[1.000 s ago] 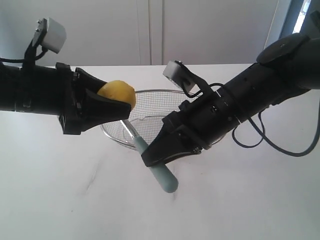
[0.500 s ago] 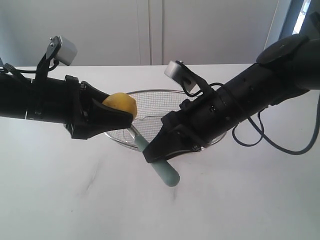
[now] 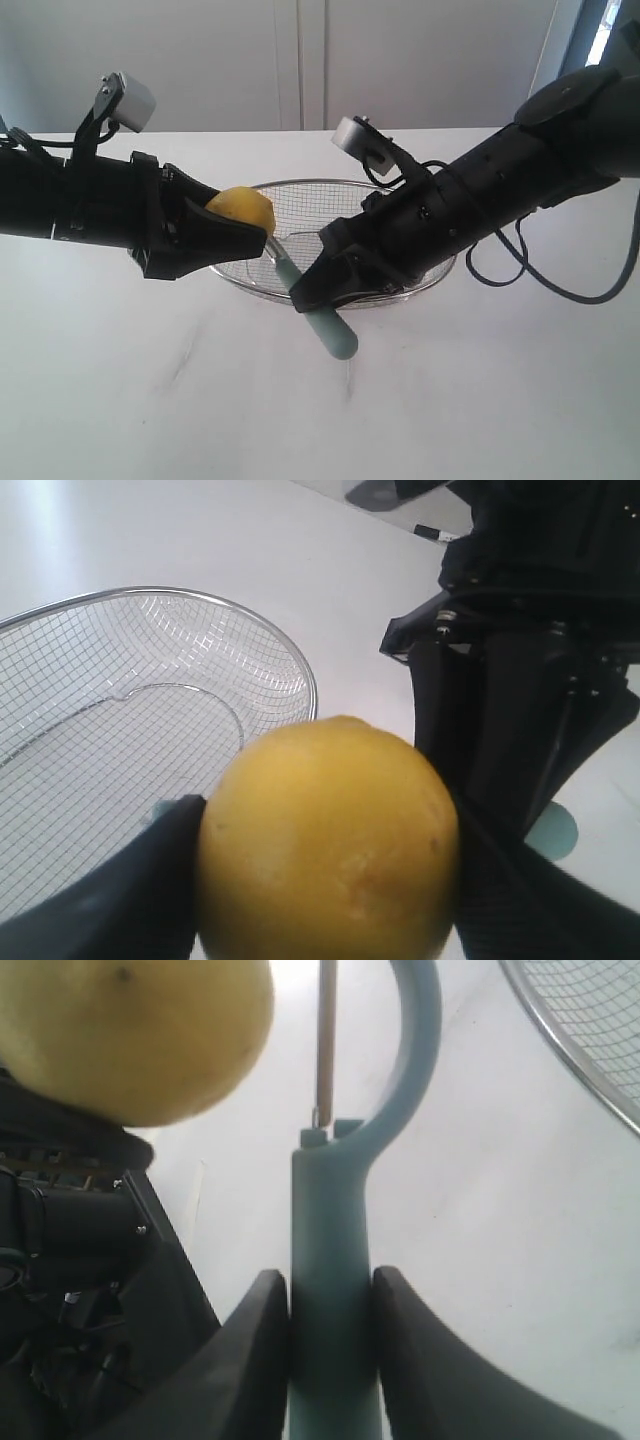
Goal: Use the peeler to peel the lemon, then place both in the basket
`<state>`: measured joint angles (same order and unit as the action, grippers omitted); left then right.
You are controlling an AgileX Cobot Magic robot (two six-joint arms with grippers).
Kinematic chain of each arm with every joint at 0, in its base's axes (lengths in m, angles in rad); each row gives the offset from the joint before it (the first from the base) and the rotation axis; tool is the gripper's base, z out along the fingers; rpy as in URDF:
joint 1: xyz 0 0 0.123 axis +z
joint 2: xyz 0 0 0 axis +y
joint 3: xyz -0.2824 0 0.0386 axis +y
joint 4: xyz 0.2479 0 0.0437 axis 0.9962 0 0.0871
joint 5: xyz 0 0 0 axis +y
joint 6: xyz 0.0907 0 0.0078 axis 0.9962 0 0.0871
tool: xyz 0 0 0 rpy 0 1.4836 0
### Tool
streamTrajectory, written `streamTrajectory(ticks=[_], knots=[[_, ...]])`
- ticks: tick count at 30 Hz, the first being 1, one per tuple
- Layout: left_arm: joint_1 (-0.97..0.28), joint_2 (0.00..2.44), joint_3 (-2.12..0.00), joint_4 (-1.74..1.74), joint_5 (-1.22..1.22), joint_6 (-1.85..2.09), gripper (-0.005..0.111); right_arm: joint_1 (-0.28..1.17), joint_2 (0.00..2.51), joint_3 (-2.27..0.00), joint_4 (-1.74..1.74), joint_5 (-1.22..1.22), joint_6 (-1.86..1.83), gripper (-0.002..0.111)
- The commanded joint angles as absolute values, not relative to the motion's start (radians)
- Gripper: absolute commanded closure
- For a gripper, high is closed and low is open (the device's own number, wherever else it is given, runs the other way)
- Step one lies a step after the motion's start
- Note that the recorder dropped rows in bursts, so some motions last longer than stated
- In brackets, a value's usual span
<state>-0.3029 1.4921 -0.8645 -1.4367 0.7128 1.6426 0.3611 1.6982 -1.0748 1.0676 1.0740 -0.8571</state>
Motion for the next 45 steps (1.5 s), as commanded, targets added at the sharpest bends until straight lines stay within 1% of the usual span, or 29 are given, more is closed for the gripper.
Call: streamTrajectory(ticks=[1,4,10,15,20,22,27,30,34,45], knots=[[-0.306,1.491,-0.862,-1.456,0.736,1.638,0.107,0.312,1.654,-1.075,1.071,1.068,-0.835,0.108],[-0.306,1.491,-0.862,-1.456,0.734,1.638,0.107,0.255,1.595,-1.075,1.073,1.08,-0.83,0.108],[-0.306,1.491,-0.862,-1.456,0.734,1.638,0.107,0.2,1.472,-1.075,1.068,1.101,-0.83,0.108],[-0.306,1.491,-0.862,-1.456,0.734,1.638,0.107,0.168,1.383,-1.075,0.981,1.066,-0.798,0.108],[-0.306,1.491,-0.862,-1.456,0.734,1.638,0.107,0.166,1.402,-1.025,0.911,0.935,-0.702,0.108],[-0.306,1.491,-0.862,-1.456,0.734,1.638,0.107,0.166,1.428,-1.007,0.911,0.924,-0.695,0.108],[-0.306,1.491,-0.862,-1.456,0.736,1.638,0.107,0.221,1.552,-1.0,0.947,0.937,-0.712,0.108],[-0.306,1.491,-0.862,-1.456,0.736,1.638,0.107,0.311,1.634,-1.0,0.965,0.941,-0.712,0.108],[-0.306,1.491,-0.862,-1.456,0.736,1.638,0.107,0.362,1.667,-1.0,1.006,0.951,-0.712,0.108],[-0.306,1.491,-0.862,-1.462,0.736,1.638,0.107,0.38,1.671,-1.026,1.082,1.031,-0.765,0.108]])
